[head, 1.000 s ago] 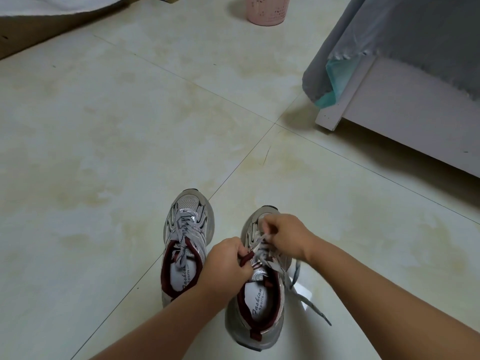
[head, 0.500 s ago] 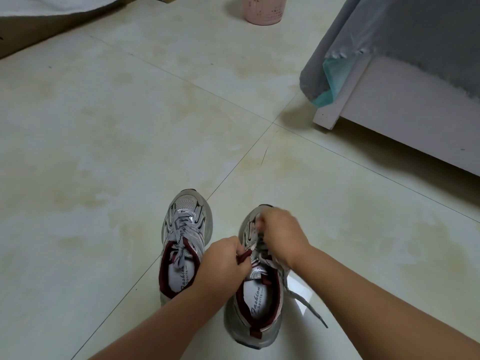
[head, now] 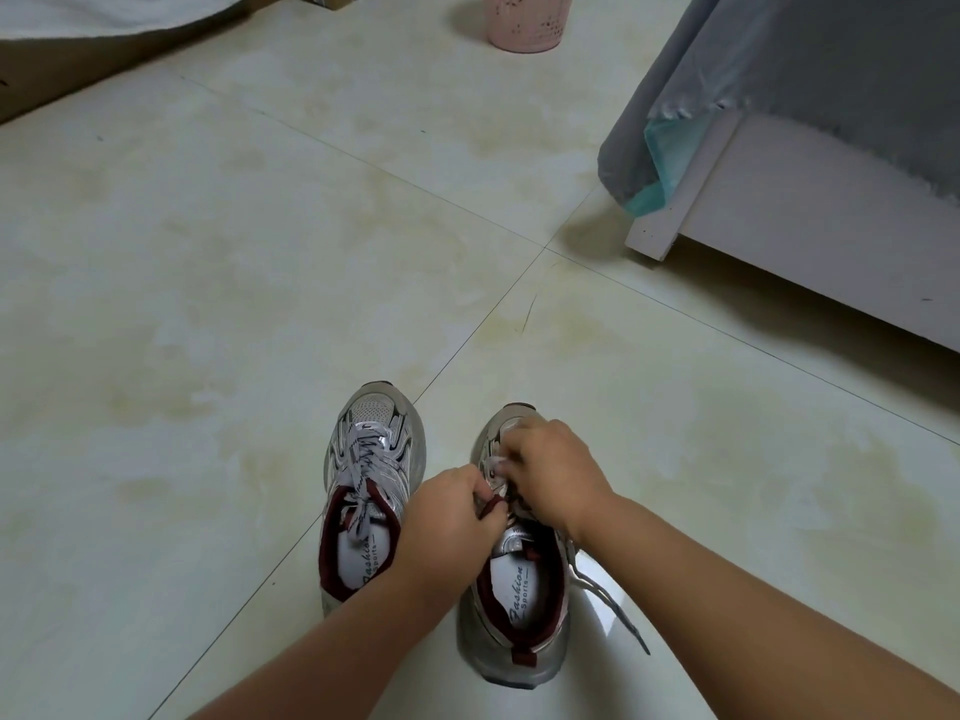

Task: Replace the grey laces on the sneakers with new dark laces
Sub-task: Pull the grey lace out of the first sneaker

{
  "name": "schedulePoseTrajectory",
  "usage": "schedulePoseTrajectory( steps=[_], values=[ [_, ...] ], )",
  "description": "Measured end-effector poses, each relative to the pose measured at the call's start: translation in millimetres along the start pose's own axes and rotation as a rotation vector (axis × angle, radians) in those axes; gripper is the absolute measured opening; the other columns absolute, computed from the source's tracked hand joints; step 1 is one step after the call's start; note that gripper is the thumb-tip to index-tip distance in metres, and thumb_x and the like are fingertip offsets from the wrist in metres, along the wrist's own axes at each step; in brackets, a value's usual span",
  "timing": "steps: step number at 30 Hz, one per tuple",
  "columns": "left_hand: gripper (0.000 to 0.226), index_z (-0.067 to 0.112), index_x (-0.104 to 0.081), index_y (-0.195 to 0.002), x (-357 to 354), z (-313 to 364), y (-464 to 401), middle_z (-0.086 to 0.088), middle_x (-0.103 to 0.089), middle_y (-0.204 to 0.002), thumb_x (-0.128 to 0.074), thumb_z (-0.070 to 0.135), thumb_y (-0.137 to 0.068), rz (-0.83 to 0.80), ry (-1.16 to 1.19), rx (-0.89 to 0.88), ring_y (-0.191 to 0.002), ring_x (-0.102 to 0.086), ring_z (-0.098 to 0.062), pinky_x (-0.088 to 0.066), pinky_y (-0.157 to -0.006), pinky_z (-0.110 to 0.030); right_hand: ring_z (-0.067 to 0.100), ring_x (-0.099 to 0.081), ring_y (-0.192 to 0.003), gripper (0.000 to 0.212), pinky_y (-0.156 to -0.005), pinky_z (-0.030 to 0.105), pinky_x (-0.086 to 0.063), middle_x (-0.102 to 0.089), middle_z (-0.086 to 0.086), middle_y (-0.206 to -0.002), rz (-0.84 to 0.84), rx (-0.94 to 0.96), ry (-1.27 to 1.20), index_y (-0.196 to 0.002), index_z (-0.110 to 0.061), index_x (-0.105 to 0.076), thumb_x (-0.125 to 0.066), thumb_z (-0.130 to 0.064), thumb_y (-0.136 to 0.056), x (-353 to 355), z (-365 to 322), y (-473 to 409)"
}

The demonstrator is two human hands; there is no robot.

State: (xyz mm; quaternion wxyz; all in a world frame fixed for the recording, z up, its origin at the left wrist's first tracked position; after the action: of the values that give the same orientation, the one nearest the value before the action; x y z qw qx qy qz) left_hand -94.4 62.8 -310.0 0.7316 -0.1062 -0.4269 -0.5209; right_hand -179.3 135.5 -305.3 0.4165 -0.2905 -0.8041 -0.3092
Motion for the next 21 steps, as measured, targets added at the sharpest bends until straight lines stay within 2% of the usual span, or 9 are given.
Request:
schedulePoseTrajectory(
  steps=[3,5,8,11,14,15,17,19,21],
  values=[
    [0.029,0.028,-0.043,-0.062,-1,-2,2,0.007,-0.054,-0.061,-0.061,0.023,-0.084,-0.015,0.034,0.004,-0.066,-0.056,-0.014,-0.039,-0.058,-0.023,0.024,-0.051,-0.078,0.015,-0.067,0.030,-0.038,-0.058,0.005,-0.077,0.211,-0.309,-0.422,-0.076,-0.012,-0.055,-0.049,-0.010,-0.090,17,35,-2],
    [0.029,0.029,-0.044,-0.062,-1,-1,2,0.007,-0.054,-0.060,-0.061,0.022,-0.084,-0.029,0.033,-0.005,-0.066,-0.056,-0.014,-0.038,-0.056,-0.021,0.031,-0.058,-0.078,0.022,-0.077,0.041,-0.050,-0.059,0.006,-0.070,0.239,-0.469,-0.677,-0.067,-0.010,-0.056,-0.048,-0.002,-0.086,12,52,1],
    [0.025,0.028,-0.047,-0.064,-2,0,1,0.007,-0.053,-0.059,-0.060,0.022,-0.084,-0.061,0.049,-0.018,-0.064,-0.054,-0.014,-0.042,-0.060,-0.024,0.038,-0.062,-0.072,0.028,-0.080,0.053,-0.052,-0.061,0.013,-0.061,0.238,-0.630,-0.946,-0.062,-0.009,-0.055,-0.043,0.006,-0.083,2,62,9],
    [0.008,0.022,-0.058,-0.080,-2,0,-1,0.008,-0.052,-0.059,-0.056,0.025,-0.088,-0.063,0.077,-0.019,-0.062,-0.053,-0.013,-0.040,-0.058,-0.026,0.038,-0.062,-0.066,0.028,-0.076,0.047,-0.052,-0.062,0.015,-0.061,0.164,-0.582,-0.916,-0.060,-0.005,-0.057,-0.041,0.007,-0.079,4,57,7],
    [0.015,0.024,-0.057,-0.104,-5,-3,-12,0.010,-0.052,-0.070,-0.051,0.019,-0.091,-0.087,0.210,0.041,-0.060,-0.049,-0.009,-0.038,-0.056,-0.023,0.027,-0.056,-0.060,0.030,-0.068,0.037,-0.048,-0.060,0.012,-0.057,0.043,-0.443,-0.882,-0.054,-0.005,-0.056,-0.042,0.005,-0.079,7,35,6],
    [0.017,0.025,-0.058,-0.104,-8,-3,-17,0.008,-0.054,-0.072,-0.053,0.016,-0.090,-0.111,0.248,0.051,-0.062,-0.050,-0.011,-0.040,-0.060,-0.023,0.024,-0.055,-0.059,0.032,-0.066,0.033,-0.047,-0.060,0.010,-0.057,0.022,-0.412,-0.868,-0.052,-0.007,-0.055,-0.043,0.004,-0.079,8,29,7],
    [0.010,0.021,-0.063,-0.084,-12,1,-23,0.007,-0.053,-0.063,-0.059,0.012,-0.087,-0.149,0.255,0.037,-0.060,-0.048,-0.012,-0.041,-0.062,-0.022,0.017,-0.053,-0.057,0.029,-0.060,0.024,-0.044,-0.059,0.007,-0.058,0.000,-0.385,-0.849,-0.054,-0.008,-0.053,-0.045,0.002,-0.080,8,26,8],
    [0.020,0.019,-0.057,-0.068,-11,3,-27,0.007,-0.049,-0.054,-0.060,0.013,-0.087,-0.144,0.241,0.031,-0.052,-0.041,-0.010,-0.036,-0.055,-0.022,0.016,-0.049,-0.061,0.024,-0.062,0.026,-0.041,-0.055,0.004,-0.062,0.007,-0.375,-0.810,-0.060,-0.011,-0.051,-0.049,-0.001,-0.082,7,31,10],
    [0.018,0.017,-0.054,-0.074,-4,7,-32,-0.001,-0.060,-0.066,-0.053,0.014,-0.092,-0.114,0.325,0.054,-0.053,-0.045,-0.012,-0.037,-0.053,-0.021,0.018,-0.047,-0.069,0.025,-0.069,0.030,-0.040,-0.053,0.003,-0.068,0.016,-0.348,-0.746,-0.061,-0.016,-0.048,-0.052,-0.001,-0.081,4,36,12]
  ],
)
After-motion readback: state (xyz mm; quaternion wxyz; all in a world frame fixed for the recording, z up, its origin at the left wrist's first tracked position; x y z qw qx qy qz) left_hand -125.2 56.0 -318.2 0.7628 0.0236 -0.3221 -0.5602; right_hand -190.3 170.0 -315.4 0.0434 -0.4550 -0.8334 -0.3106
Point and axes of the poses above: each hand's wrist, its own y-axis away from the middle knuckle, its own x-axis out of the back of the hand, z = x × y, the point moved 7 cm from there along -y, towards the middle knuckle
